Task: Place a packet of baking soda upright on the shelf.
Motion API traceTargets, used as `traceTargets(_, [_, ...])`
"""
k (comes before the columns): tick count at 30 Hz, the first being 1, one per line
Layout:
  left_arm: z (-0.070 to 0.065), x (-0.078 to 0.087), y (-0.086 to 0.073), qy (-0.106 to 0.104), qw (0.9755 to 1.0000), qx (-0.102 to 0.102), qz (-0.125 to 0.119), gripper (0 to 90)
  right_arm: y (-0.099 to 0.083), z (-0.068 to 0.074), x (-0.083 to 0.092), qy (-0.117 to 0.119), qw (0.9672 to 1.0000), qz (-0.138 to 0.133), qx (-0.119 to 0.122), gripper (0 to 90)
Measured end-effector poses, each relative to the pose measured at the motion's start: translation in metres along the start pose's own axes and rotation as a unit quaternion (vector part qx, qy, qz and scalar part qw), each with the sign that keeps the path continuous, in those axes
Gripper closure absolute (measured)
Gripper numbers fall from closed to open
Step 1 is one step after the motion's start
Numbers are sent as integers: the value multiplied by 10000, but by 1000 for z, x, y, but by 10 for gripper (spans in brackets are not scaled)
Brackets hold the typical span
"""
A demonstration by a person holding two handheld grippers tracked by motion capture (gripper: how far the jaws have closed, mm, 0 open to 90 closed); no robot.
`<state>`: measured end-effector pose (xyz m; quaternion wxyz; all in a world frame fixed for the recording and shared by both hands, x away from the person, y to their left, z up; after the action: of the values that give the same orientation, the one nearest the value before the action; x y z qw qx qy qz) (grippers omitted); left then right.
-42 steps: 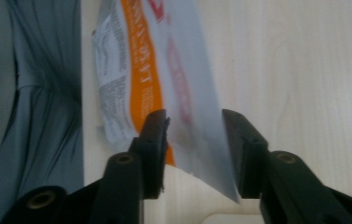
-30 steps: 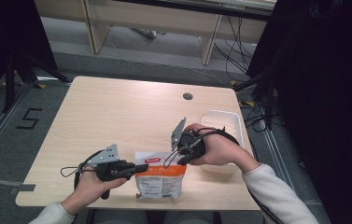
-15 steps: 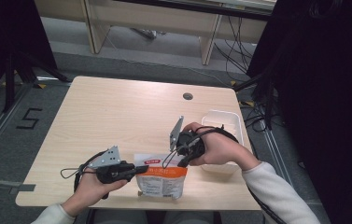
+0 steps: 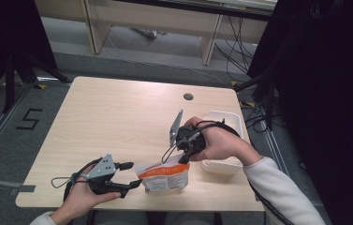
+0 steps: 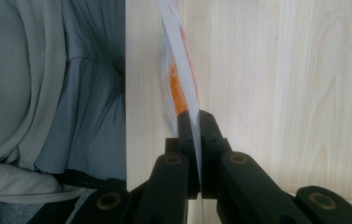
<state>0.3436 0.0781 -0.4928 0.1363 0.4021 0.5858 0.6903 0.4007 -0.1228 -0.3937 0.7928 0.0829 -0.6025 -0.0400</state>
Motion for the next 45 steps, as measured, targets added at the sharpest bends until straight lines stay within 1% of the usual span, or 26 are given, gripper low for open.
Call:
traceTargets(1, [4, 6, -4, 134, 9999, 29, -6, 242, 1, -1, 4, -57, 9999, 8, 82, 900])
traceTargets(3, [7, 11, -11, 226, 9997, 51, 49, 239, 0, 3, 8, -103, 9997, 71, -219, 900])
traceTargets(4, [7, 11, -11, 226, 9997, 51, 49, 238, 1, 2, 10, -81, 9999, 82, -114, 900])
traceTargets(5, [10, 13, -13, 239, 9997, -41, 60, 238, 0, 3, 12, -120, 9996, 102, -246, 900])
traceTargets(7, [15, 15, -21, 339, 9991, 192, 177, 238, 0, 2, 15, -154, 9995, 143, -228, 900])
traceTargets(9, [17, 15, -21, 372, 9989, 218, 173, 240, 1, 0, 17, -137, 9998, 152, -82, 900])
traceTargets(10, [20, 14, -21, 387, 9989, 221, 166, 246, 0, 1, 19, -176, 9995, 119, -250, 900])
traceTargets(11, [20, 13, -21, 377, 9988, 255, 170, 246, 0, 1, 19, -176, 9995, 119, -250, 900])
traceTargets(13, [20, 11, -23, 358, 9988, 225, 228, 247, 0, -3, 22, -195, 9998, 110, 4, 900])
traceTargets(14, [20, 11, -24, 362, 9986, 292, 268, 247, -1, -1, 23, -187, 9996, 119, -168, 900])
traceTargets(16, [19, 9, -25, 302, 9987, 279, 292, 249, -2, -1, 25, -186, 9996, 133, -175, 900])
traceTargets(17, [18, 8, -25, 266, 9988, 317, 279, 250, -2, 1, 27, -189, 9991, 130, -348, 900])
traceTargets(19, [18, 7, -25, 258, 9990, 238, 281, 252, -2, -1, 34, -207, 9996, 145, -150, 900])
traceTargets(21, [17, 7, -25, 285, 9987, 306, 284, 253, -4, 0, 42, -250, 9992, 109, -299, 900])
traceTargets(23, [18, 7, -25, 260, 9990, 250, 269, 255, -4, -2, 47, -270, 9993, 101, -234, 900])
traceTargets(26, [18, 8, -23, 323, 9987, 338, 194, 270, -6, -2, 52, -297, 9991, 68, -296, 900])
traceTargets(28, [21, 8, -21, 382, 9986, 357, 105, 286, -5, -5, 57, -317, 9994, 68, -93, 900])
traceTargets(29, [21, 8, -21, 379, 9986, 353, 82, 286, -5, -5, 57, -317, 9994, 68, -93, 900])
traceTargets(30, [21, 7, -21, 426, 9980, 461, 87, 288, -6, -2, 59, -328, 9990, 59, -297, 900])
traceTargets(31, [22, 7, -20, 441, 9980, 450, 71, 291, -6, -3, 60, -347, 9991, 75, -235, 900])
traceTargets(32, [23, 7, -20, 456, 9982, 396, 46, 290, -6, -2, 64, -401, 9985, 48, -366, 900])
traceTargets(35, [22, 7, -21, 475, 9979, 416, 125, 285, -6, -4, 67, -382, 9990, 29, -225, 900])
traceTargets(38, [22, 6, -21, 448, 9983, 345, 110, 277, -7, -5, 72, -443, 9988, -9, -226, 900])
traceTargets(41, [22, 6, -22, 472, 9978, 455, 125, 276, -9, -8, 76, -452, 9988, -46, -195, 900])
traceTargets(42, [22, 6, -22, 458, 9978, 470, 119, 276, -10, -6, 77, -451, 9982, -35, -386, 900])
traceTargets(45, [24, 7, -20, 527, 9978, 402, 71, 283, -11, -7, 79, -480, 9985, -4, -262, 900])
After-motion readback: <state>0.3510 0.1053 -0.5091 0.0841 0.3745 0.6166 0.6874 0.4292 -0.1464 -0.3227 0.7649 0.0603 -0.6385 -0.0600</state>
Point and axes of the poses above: each handheld gripper's, and its own axes: x roughly backward along the jaws, y roughly out of its top, z roughly to its left, the point moved 7 cm from there along -x, roughly forward along the jaws, and after that the axes turned 13 degrees about y, right-handed, at the moved point
